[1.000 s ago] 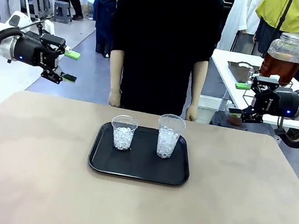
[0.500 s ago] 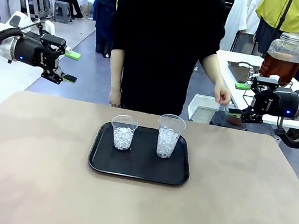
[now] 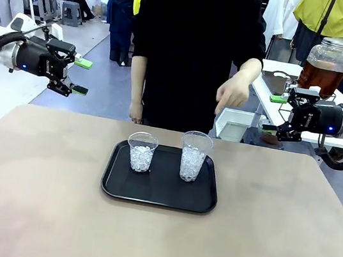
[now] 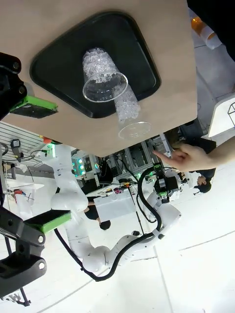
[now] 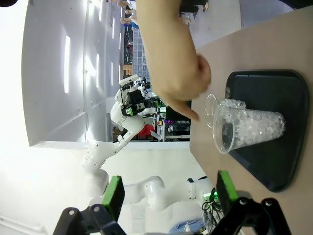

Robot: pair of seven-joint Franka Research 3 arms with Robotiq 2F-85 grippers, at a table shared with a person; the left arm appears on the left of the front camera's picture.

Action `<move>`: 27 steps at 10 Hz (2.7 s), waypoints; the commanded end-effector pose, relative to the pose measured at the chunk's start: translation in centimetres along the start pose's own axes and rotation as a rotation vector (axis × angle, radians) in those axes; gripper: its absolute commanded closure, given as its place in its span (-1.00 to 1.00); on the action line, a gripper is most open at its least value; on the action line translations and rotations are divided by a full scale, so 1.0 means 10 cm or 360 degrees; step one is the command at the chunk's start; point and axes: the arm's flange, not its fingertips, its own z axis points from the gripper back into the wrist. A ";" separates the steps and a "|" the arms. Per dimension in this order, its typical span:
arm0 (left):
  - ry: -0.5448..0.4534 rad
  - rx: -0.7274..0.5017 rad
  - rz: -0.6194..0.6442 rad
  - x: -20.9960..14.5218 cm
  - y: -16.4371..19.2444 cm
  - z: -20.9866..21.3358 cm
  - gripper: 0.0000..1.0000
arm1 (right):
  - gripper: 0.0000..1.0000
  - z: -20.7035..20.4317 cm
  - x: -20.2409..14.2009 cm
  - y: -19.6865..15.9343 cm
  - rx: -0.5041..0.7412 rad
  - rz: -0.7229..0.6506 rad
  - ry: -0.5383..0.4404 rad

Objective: Pour the drink into the iced cup.
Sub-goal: Pick up the iced cup indicated by the human and present it to them.

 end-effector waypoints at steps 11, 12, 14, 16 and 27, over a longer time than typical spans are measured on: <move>-0.0002 -0.0001 -0.0015 0.00 -0.01 0.00 -1.00 | -1.00 0.01 0.00 0.01 0.0003 0.0003 -0.0004; -0.0002 -0.0001 -0.0015 0.00 -0.01 0.00 -1.00 | -1.00 0.01 0.00 0.01 0.0003 0.0003 -0.0004; -0.0002 -0.0001 -0.0015 0.00 -0.01 0.00 -1.00 | -1.00 -0.01 -0.02 0.03 -0.0004 0.0129 0.0008; -0.0002 -0.0001 -0.0015 0.00 -0.01 0.00 -1.00 | -1.00 0.00 -0.12 0.01 -0.0032 0.0541 -0.0022; -0.0002 -0.0001 -0.0015 0.00 -0.01 0.00 -1.00 | -1.00 -0.04 -0.27 -0.16 0.0012 0.1287 0.0006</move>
